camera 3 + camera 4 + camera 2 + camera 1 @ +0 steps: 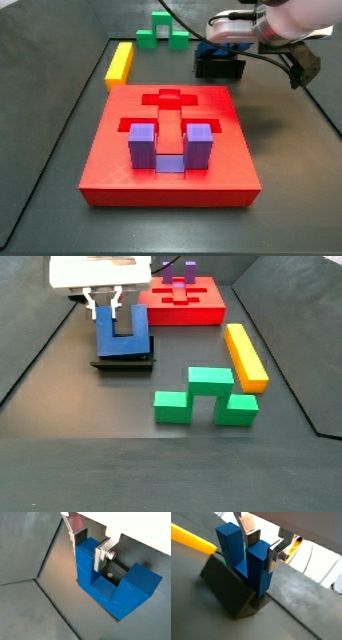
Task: Pick up the blue object. Move up. Place the blue object on the fixture. Regrasp the blue object. Move to above the board. Insert the blue object.
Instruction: Move to above the board.
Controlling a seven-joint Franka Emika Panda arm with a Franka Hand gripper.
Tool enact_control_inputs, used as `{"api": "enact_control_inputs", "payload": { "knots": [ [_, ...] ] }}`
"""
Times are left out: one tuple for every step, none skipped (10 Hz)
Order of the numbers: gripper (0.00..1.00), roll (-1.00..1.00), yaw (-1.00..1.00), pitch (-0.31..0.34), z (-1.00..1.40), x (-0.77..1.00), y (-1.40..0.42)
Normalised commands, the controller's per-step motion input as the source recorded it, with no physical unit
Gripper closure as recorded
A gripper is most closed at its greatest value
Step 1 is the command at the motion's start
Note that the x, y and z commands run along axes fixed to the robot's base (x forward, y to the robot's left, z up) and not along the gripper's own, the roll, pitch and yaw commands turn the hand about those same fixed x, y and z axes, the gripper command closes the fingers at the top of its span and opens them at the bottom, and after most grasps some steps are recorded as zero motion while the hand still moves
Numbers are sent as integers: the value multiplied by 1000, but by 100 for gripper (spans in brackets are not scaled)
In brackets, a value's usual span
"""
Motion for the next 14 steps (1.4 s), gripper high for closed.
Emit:
{"api": "enact_control_inputs", "payload": {
  "knots": [
    [100, -79, 1, 77, 1400, -32, -16],
    [100, -146, 8, 41, 1400, -57, 3],
    [100, -101, 23, 36, 1400, -63, 10],
    [100, -50, 23, 42, 1400, -56, -15],
    [100, -24, 26, 40, 1400, -49, -19],
    [100, -16, 28, 37, 824, -5, -4],
    [100, -1, 29, 50, 483, 13, -21],
    [100, 1, 27, 67, 245, 30, -18],
    [100, -1000, -85, -26, 291, -1264, -1400],
    [100, -1000, -84, -43, 283, -1285, -1400],
    [100, -1000, -77, -78, 273, -1400, -1361],
    [100, -1000, -75, -86, 256, -1400, -1319],
    [100, -1000, -75, -89, 260, -1400, -1303],
    [100, -1000, -76, -86, 243, -1400, -1283]
  ]
}}
